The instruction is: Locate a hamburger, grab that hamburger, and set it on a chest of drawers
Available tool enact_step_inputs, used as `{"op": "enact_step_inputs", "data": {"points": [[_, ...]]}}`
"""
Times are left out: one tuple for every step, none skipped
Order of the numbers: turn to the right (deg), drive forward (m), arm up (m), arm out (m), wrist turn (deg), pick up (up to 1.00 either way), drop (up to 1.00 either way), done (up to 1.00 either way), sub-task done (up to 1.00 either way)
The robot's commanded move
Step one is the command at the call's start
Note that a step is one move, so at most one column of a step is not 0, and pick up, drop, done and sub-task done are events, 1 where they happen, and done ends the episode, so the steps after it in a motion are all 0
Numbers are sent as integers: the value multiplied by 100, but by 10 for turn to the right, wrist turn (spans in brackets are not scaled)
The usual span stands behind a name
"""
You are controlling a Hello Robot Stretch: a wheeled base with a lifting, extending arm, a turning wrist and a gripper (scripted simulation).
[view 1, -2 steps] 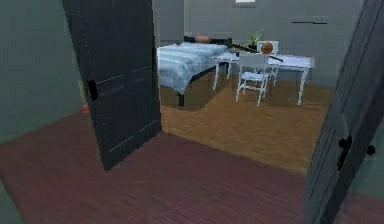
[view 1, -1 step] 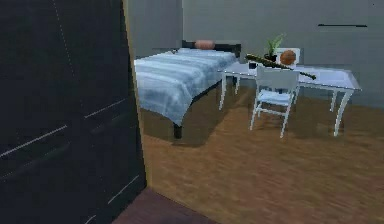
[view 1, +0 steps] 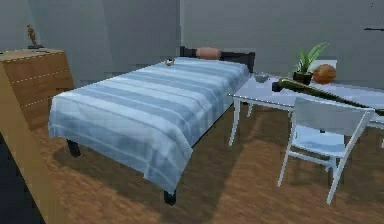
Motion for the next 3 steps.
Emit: {"op": "enact_step_inputs", "data": {"points": [[0,35,0,0,0,0,0,0,0],[-90,0,0,0,0,0,0,0,0],[0,50,0,0,0,0,0,0,0]]}}
